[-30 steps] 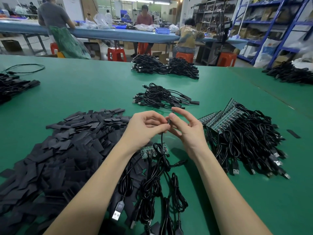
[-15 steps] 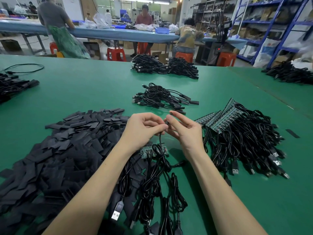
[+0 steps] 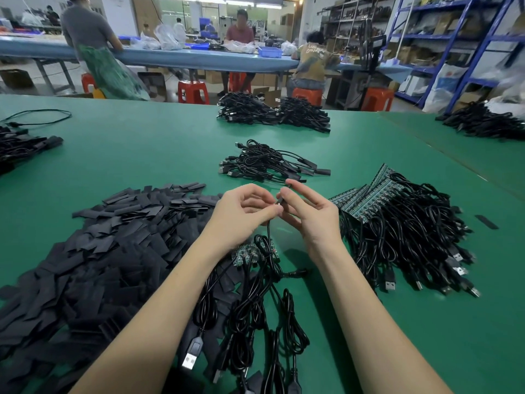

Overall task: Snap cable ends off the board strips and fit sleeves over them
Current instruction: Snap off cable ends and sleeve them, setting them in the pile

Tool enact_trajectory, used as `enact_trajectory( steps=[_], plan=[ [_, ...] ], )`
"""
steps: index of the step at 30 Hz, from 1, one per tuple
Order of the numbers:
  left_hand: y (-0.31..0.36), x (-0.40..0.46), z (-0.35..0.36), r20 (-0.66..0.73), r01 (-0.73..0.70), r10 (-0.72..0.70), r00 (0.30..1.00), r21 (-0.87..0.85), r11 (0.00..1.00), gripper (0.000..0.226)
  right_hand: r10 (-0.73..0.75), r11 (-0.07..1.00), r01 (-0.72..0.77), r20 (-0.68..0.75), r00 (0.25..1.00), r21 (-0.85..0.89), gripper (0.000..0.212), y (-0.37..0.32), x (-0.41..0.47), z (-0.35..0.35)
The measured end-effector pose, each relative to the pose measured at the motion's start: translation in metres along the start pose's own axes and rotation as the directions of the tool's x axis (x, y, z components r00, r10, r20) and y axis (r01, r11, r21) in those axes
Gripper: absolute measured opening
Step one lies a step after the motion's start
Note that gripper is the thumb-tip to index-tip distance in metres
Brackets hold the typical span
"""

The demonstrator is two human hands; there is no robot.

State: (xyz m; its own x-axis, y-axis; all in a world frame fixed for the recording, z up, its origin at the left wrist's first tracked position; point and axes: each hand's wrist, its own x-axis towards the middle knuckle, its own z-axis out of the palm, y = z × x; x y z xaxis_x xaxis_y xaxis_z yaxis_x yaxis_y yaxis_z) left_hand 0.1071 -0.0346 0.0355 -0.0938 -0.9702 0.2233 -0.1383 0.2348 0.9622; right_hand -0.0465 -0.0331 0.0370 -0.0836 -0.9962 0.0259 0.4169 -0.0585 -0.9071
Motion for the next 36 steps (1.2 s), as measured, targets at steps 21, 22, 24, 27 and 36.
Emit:
enact_trajectory(
  steps=[21,22,24,27,36],
  plan=[
    [0.03,0.06,0.0,-0.132,-0.175,0.28,0.951,0.518,0.837,0.022,0.126,0.982,-0.091,-0.215,0.969,0.165,0.047,-0.03,0.019,-0.032],
    [0.032,0.074,-0.003,-0.095,-0.173,0.279,0.956,0.587,0.791,0.021,0.143,0.981,-0.11,-0.22,0.965,0.157,0.043,-0.029,0.018,-0.032],
    [0.031,0.1,-0.008,-0.015,-0.152,0.236,0.972,0.723,0.674,0.019,0.169,0.979,-0.138,-0.223,0.96,0.147,0.037,-0.027,0.018,-0.032],
    [0.023,0.129,-0.015,0.065,-0.134,0.16,0.985,0.876,0.463,0.018,0.186,0.98,-0.168,-0.205,0.961,0.102,0.022,-0.025,0.02,-0.032],
    [-0.012,0.141,-0.014,0.082,-0.075,0.004,0.997,0.885,0.459,0.025,0.18,0.981,-0.188,-0.144,0.973,-0.044,0.018,-0.02,0.017,-0.027]
  ],
)
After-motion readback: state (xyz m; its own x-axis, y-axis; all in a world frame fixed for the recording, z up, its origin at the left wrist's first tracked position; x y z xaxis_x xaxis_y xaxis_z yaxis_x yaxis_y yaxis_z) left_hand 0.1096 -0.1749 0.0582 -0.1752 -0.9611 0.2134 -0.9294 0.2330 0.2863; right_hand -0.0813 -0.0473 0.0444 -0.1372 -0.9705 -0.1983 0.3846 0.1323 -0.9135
